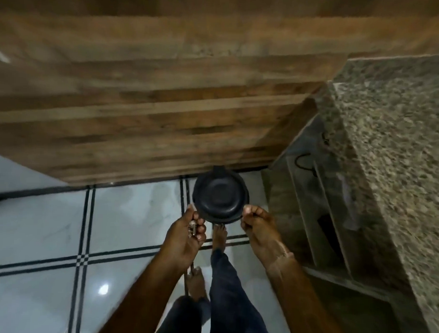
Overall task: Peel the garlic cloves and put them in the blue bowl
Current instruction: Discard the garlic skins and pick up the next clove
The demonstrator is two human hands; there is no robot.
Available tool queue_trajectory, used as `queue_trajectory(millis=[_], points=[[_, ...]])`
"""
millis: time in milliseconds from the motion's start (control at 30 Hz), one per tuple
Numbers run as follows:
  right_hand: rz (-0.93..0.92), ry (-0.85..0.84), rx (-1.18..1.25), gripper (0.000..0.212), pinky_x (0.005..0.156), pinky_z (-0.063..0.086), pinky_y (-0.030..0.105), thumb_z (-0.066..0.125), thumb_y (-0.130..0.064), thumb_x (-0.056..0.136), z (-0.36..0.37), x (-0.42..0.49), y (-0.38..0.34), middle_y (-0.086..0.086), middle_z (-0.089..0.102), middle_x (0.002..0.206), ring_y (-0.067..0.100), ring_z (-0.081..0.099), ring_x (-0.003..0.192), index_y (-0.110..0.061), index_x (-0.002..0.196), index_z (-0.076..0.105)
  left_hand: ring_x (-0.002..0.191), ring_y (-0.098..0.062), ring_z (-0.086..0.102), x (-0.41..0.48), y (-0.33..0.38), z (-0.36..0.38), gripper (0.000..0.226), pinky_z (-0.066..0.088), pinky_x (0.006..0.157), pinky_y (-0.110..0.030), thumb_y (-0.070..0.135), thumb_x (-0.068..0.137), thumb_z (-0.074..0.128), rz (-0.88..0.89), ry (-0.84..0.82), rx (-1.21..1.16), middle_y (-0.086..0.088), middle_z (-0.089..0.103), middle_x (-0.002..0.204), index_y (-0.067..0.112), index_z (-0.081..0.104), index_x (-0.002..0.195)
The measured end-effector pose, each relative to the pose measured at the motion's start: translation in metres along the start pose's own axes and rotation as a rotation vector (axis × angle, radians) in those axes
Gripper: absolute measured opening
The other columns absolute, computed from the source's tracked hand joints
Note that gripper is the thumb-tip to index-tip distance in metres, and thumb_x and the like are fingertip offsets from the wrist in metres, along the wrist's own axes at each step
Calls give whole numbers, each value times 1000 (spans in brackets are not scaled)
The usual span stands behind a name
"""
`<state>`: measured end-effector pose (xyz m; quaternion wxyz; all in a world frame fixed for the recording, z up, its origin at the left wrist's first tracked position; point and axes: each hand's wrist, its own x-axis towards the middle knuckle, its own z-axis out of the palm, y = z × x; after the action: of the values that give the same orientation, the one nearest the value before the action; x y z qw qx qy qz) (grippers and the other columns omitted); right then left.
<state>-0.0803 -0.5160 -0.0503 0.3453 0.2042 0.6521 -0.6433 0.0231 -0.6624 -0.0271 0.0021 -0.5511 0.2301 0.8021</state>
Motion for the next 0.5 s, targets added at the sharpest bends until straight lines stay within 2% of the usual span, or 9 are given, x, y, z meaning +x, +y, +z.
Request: queue_trajectory(millis=[133,400,467,500], points=[[136,30,22,15,69,53,28,62,4,98,19,52,15,9,62,76,17,56,71,-5,88,68,56,-13,44,60,8,-3,42,36,54,-23,37,108,49,-65,114,38,-1,52,58,14,53,73],[376,38,55,26,55,54,21,52,10,101,20,218,107,10,56,72,15,54,63,-3,82,63,39,-9,51,264,-54,-9,42,40,37,-16,27,110,47,-255,149,-21,-2,50,59,12,50,71],[404,69,56,23,58,56,20,53,9,101,22,264,126,10,60,79,16,58,70,-2,87,67,44,-12,62,309,-61,1,32,49,42,-19,24,112,44,-220,186,-26,-7,57,78,9,58,87],[406,89,81,19,63,58,20,53,8,102,22,291,140,9,63,86,16,61,76,-2,95,68,55,-16,69,340,-69,4,30,56,51,-23,29,112,43,-193,150,-95,-12,63,95,6,62,107]])
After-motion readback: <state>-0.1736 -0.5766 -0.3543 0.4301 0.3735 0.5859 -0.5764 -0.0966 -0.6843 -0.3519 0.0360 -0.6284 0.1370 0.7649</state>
